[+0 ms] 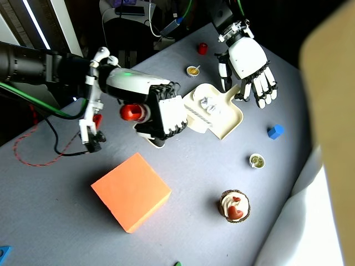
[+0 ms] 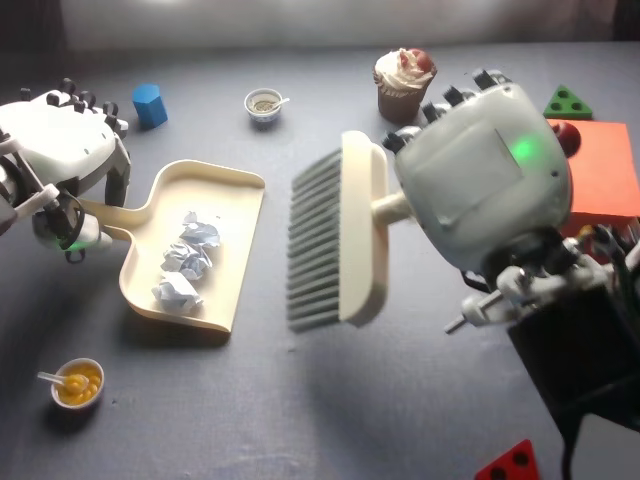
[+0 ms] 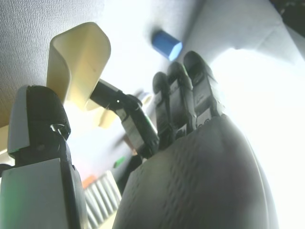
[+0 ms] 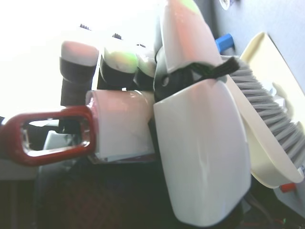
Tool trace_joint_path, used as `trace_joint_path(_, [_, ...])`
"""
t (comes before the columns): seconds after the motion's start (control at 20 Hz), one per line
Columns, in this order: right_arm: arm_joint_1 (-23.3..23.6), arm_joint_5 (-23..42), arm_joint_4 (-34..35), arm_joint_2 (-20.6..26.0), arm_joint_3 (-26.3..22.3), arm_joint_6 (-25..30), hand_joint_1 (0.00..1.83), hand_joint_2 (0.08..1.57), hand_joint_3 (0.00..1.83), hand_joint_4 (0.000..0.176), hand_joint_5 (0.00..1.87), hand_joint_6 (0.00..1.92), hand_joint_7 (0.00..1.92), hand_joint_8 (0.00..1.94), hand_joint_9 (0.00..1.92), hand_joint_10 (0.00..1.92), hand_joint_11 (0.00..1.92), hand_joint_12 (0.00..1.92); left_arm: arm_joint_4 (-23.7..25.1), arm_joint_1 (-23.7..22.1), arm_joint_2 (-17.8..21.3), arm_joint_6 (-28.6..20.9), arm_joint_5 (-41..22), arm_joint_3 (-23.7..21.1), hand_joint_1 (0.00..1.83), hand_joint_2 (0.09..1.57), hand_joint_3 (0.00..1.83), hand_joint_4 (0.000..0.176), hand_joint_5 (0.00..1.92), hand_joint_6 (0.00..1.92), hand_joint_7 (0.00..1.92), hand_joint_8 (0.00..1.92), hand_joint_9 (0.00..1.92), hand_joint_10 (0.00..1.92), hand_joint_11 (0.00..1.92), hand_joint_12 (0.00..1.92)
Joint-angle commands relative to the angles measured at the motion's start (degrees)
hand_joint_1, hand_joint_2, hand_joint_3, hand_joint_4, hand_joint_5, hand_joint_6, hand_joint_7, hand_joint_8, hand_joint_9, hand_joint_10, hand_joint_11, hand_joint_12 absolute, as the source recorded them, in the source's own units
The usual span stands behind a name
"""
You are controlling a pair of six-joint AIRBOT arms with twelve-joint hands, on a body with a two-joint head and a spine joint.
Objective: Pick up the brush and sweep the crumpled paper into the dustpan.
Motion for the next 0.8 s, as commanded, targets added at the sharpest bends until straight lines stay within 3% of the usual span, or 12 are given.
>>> trace_joint_path(0.0, [0.42,-6.12,-5.96,0.71,-0.38,-1.06,1.44,1.16,0.0,0.176,1.1,1.92,1.22,1.94,1.28,1.92,1.18,1.92,1.88,-0.84,0.79,0.28,-5.75,0.08,1.12,1.11,0.0,0.0,0.99,0.95,0.27,0.0,0.19,0.0,0.0,0.4])
trace_joint_path(0.1, [0.13,-6.12,-5.81,0.76,-0.19,-1.1,1.45,1.17,0.0,0.176,1.11,1.92,1.22,1.94,1.28,1.92,1.19,1.92,1.91,-0.82,0.85,0.29,-5.75,-0.03,1.1,1.12,0.0,0.0,0.98,0.98,0.24,0.0,0.16,0.0,0.0,0.34])
trace_joint_path(0.15, [0.1,-6.11,-5.81,0.76,-0.14,-1.1,1.44,1.17,0.0,0.176,1.09,1.92,1.21,1.94,1.27,1.92,1.21,1.92,1.94,-0.82,0.88,0.29,-5.75,-0.07,0.98,1.1,0.0,0.0,0.85,0.39,0.22,0.01,0.15,0.01,0.0,0.33])
trace_joint_path(0.2, [0.11,-6.09,-5.81,0.78,-0.2,-1.1,1.45,1.16,0.0,0.176,1.08,1.92,1.2,1.94,1.26,1.92,1.22,1.92,1.93,-0.82,0.89,0.29,-5.76,-0.07,0.94,1.08,0.0,0.0,0.84,0.13,0.23,0.0,0.17,0.01,0.01,0.34])
trace_joint_path(0.25, [0.11,-6.04,-5.81,0.81,-0.27,-1.09,1.45,1.15,0.0,0.176,1.09,1.92,1.19,1.94,1.25,1.92,1.22,1.92,1.93,-0.83,0.89,0.29,-5.78,-0.07,0.9,1.05,0.0,0.018,0.75,0.03,0.24,0.01,0.19,0.01,0.02,0.35])
trace_joint_path(0.3, [0.1,-5.85,-5.81,0.88,-0.38,-1.06,1.45,1.15,0.0,0.176,1.08,1.92,1.2,1.94,1.26,1.92,1.2,1.92,1.93,-0.87,0.88,0.29,-5.89,-0.08,0.84,1.03,0.0,0.046,0.59,0.01,0.25,0.01,0.18,0.01,0.02,0.36])
trace_joint_path(0.35, [0.07,-5.62,-5.81,0.93,-0.41,-1.06,1.44,1.14,0.0,0.176,1.08,1.92,1.2,1.94,1.27,1.92,1.21,1.92,1.93,-0.9,0.88,0.29,-5.95,-0.1,0.8,1.02,0.0,0.054,0.52,0.0,0.25,0.0,0.18,0.0,0.01,0.35])
trace_joint_path(0.5, [0.01,-5.0,-5.81,1.01,-0.47,-1.02,1.34,1.14,0.0,0.176,1.08,1.92,1.2,1.94,1.26,1.92,1.19,1.92,1.94,-0.95,0.96,0.3,-5.94,-0.31,0.81,1.0,0.0,0.032,0.4,0.0,0.22,0.0,0.16,0.0,0.02,0.31])
trace_joint_path(0.6, [0.02,-3.89,-5.8,1.24,-0.98,-1.41,1.12,0.99,0.0,0.176,1.1,1.92,1.21,1.94,1.28,1.92,1.23,1.92,1.94,-0.96,0.99,0.3,-6.03,-0.45,0.82,0.98,0.0,0.028,0.42,0.01,0.22,0.0,0.16,0.0,0.02,0.31])
trace_joint_path(0.75, [0.02,-2.81,-5.8,1.54,-2.18,-1.92,0.98,0.81,0.0,0.172,1.05,1.92,1.12,1.94,1.19,1.92,1.18,1.92,2.01,-0.98,1.05,0.3,-6.09,-0.54,0.81,0.94,0.0,0.039,0.45,0.01,0.28,0.01,0.21,0.01,0.08,0.33])
